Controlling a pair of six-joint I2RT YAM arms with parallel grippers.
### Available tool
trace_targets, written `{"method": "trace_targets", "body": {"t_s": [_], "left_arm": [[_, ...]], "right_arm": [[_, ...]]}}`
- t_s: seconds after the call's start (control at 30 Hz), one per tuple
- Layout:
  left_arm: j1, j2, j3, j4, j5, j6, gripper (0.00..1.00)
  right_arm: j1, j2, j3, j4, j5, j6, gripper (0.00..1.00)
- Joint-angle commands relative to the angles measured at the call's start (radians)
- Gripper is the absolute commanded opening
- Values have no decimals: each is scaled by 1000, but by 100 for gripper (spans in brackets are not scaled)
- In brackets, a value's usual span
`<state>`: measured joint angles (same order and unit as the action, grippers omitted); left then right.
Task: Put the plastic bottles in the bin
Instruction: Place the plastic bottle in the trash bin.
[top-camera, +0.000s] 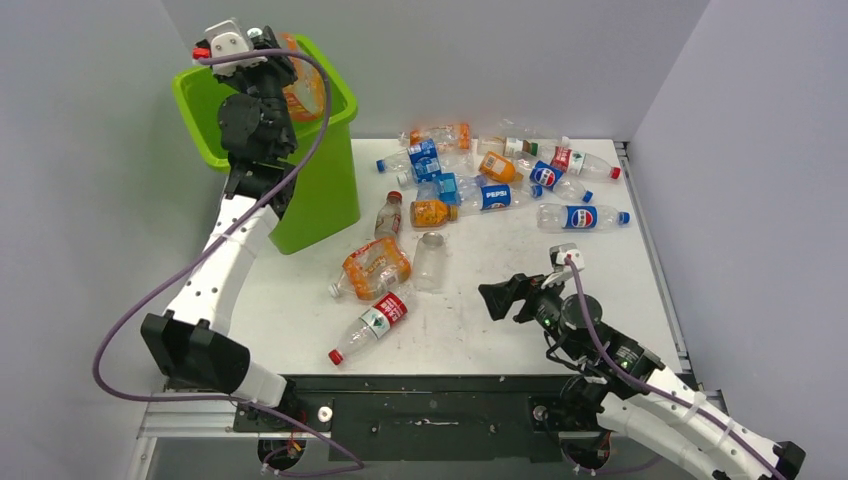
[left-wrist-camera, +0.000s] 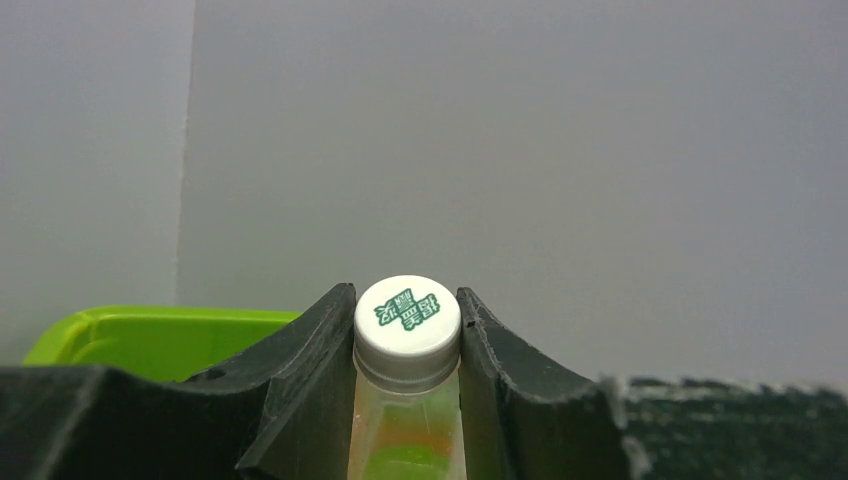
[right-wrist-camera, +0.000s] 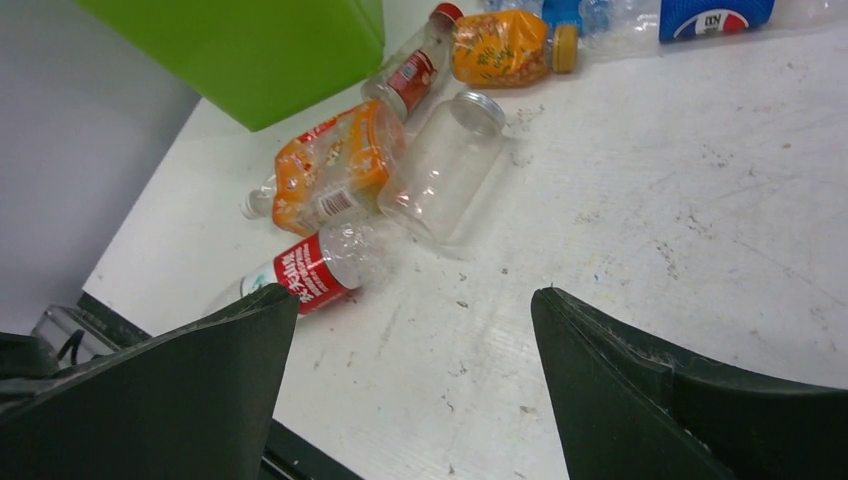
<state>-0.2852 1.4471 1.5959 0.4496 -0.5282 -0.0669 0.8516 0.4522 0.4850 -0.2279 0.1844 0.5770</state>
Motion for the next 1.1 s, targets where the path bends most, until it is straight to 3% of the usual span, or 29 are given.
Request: {"method": "trace_targets", "body": {"t_s": [0.0,0.1,0.13,0.27,0.4,0.6,0.8,1.07], "left_arm": [[5,54,104,76,-52,107,35],[-7,59,140,74,-47,101,79],[-17,51,143,70,-50,99,99],[-85,-44,114,25,-53,85,96],[-213,-203,-18,-63,-7,27,96],[-365,-438,-301,-397,171,-138,96],[-413,-590,-582,-720,311,-347,96],[-406,-975,-962,-639,320,-453,96]], "right_arm": [[4,52,30,-62,56,44,90],[4,43,5,-56,74,82,90],[3,24,-11,-41,86,98,90],[4,1,-38,-1,51,93,90],[4,61,-2,-18,-1,42,90],[4,161,-16,48,-20,49,90],[1,439,-8,280,-100,119,90],[-65,829,144,478,-135,244,90]]}}
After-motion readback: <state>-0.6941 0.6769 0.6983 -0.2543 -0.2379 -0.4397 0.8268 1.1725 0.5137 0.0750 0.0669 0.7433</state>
